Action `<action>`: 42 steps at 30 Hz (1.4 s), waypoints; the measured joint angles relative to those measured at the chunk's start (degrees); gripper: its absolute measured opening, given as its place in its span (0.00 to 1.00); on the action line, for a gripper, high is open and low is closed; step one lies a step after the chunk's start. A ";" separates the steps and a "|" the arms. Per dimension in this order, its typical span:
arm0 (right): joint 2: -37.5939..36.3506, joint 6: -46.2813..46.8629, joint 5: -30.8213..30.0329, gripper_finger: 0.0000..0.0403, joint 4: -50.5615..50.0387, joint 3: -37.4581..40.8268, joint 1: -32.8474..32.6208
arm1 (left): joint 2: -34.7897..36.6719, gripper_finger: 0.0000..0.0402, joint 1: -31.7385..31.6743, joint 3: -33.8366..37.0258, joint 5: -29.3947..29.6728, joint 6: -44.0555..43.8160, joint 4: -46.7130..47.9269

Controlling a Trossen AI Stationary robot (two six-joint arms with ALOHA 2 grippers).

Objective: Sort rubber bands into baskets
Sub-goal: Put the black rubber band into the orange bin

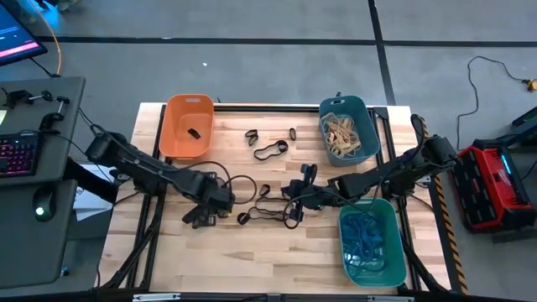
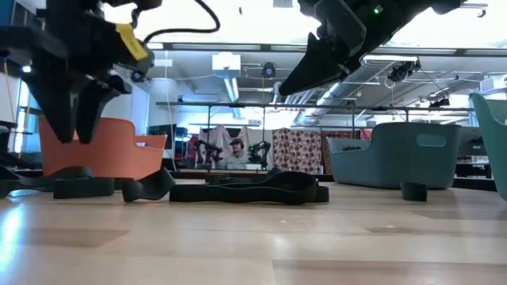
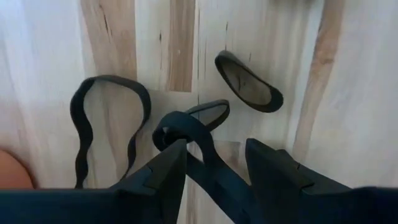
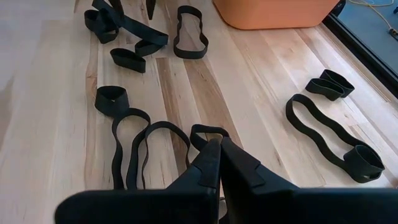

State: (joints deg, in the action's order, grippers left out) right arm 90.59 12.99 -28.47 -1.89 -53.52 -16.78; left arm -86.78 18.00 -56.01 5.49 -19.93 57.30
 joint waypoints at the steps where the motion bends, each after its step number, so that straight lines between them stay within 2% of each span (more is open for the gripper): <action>1: 0.00 -0.02 0.00 0.00 0.00 0.00 -0.01 | -0.41 0.40 0.00 0.04 -0.06 -0.02 0.01; 7: 0.00 -0.02 0.00 0.00 -0.02 0.00 -0.73 | -0.14 0.40 -0.02 6.02 -0.83 -1.11 -2.24; 13: 0.00 -0.02 -0.01 0.00 0.00 0.00 -0.98 | 2.09 0.40 -0.14 12.15 -3.40 -1.59 -11.13; 21: 0.00 0.11 -0.02 0.00 0.02 0.02 -0.98 | 2.27 0.39 -1.66 16.11 -1.96 -1.43 -15.99; 25: 0.00 0.15 -0.02 0.00 0.02 0.01 -0.98 | 2.27 0.30 -1.51 16.72 -3.07 -0.48 -17.67; 29: 0.00 0.07 -0.02 0.00 0.02 0.01 -0.98 | 2.89 0.09 -0.59 16.03 -4.02 1.51 -17.81; 31: 0.00 0.06 -0.04 0.00 0.02 0.00 -0.98 | 4.07 0.03 -0.54 15.57 -4.00 1.83 -17.25; 42: 0.00 0.02 -0.04 0.00 0.02 0.02 -0.98 | 16.45 0.00 -1.73 10.16 -0.01 -2.73 -6.56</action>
State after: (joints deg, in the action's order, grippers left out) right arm 90.59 13.02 -28.51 -1.87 -53.50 -17.76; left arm -70.33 16.27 -45.84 5.47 -22.65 50.74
